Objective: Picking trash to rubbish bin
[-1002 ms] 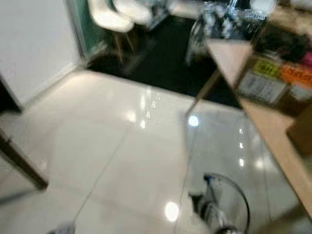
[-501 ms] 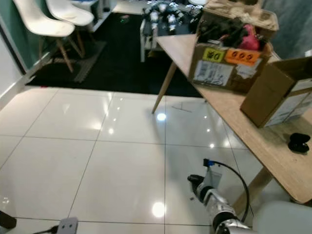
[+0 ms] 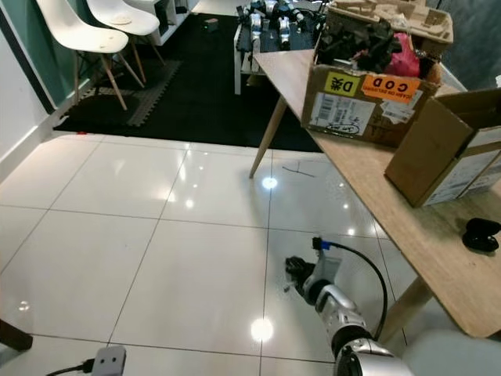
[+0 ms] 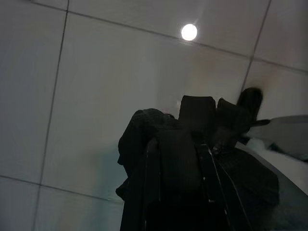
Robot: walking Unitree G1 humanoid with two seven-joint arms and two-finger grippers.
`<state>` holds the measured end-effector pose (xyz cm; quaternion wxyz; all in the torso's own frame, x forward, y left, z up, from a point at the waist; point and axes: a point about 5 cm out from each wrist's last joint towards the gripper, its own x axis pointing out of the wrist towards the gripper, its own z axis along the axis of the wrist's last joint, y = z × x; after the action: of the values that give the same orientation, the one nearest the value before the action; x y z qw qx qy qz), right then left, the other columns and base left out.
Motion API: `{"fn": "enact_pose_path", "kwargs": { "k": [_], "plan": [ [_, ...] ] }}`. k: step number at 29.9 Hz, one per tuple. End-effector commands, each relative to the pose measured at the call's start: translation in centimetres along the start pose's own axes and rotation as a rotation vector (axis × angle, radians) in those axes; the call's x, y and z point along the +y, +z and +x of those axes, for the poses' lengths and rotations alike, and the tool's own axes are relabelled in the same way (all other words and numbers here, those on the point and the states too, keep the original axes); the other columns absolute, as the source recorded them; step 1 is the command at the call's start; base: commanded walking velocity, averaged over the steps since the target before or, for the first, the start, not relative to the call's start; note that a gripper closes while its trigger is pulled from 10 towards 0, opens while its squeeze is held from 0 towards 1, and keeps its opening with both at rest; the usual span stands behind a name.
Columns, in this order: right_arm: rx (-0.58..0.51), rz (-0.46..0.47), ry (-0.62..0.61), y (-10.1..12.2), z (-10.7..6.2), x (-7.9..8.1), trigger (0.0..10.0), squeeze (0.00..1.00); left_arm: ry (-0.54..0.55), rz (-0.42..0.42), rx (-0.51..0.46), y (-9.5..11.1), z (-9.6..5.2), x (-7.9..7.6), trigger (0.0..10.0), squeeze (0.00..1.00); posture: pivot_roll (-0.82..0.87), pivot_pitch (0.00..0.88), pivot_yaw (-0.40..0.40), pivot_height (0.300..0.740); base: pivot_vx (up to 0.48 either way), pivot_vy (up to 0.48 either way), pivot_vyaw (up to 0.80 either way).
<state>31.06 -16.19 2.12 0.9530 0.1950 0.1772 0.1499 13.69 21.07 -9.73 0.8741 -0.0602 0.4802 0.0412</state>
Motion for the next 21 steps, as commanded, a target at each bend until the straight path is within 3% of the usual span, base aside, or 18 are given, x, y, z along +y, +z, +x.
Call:
{"fn": "enact_pose_path", "kwargs": {
  "k": [1,11,14,17,21],
  "plan": [
    [-0.034,-0.018,0.077,0.7,0.5,1.0,10.0,0.0,-0.03,0.001,0.064,-1.7,-0.2,-0.6,10.0,0.0,0.06,0.09,-0.044,0.74,0.0,-0.416,0.0],
    [-0.113,-0.064,0.249,2.8,1.6,3.3,10.0,0.0,-0.04,0.005,0.054,-1.4,-0.2,-0.6,10.0,0.0,0.05,0.096,-0.044,0.74,0.0,-0.417,0.0],
    [-0.15,-0.088,0.414,4.0,2.0,5.3,10.0,0.0,-0.032,-0.011,0.039,-1.2,-0.1,-0.6,10.0,0.0,0.05,0.101,-0.05,0.74,0.0,-0.182,0.0],
    [-0.165,-0.103,0.482,4.6,2.1,6.3,10.0,0.0,-0.028,-0.021,0.027,-1.0,-0.1,-0.5,10.0,0.0,0.05,0.104,-0.053,0.74,0.0,0.0,0.0],
    [-0.292,-0.089,0.67,8.3,1.9,9.0,10.0,0.0,-0.022,-0.044,-0.04,0.8,0.2,-0.3,10.0,0.0,0.05,0.103,-0.058,0.74,0.0,0.0,0.0]
  ]
}}
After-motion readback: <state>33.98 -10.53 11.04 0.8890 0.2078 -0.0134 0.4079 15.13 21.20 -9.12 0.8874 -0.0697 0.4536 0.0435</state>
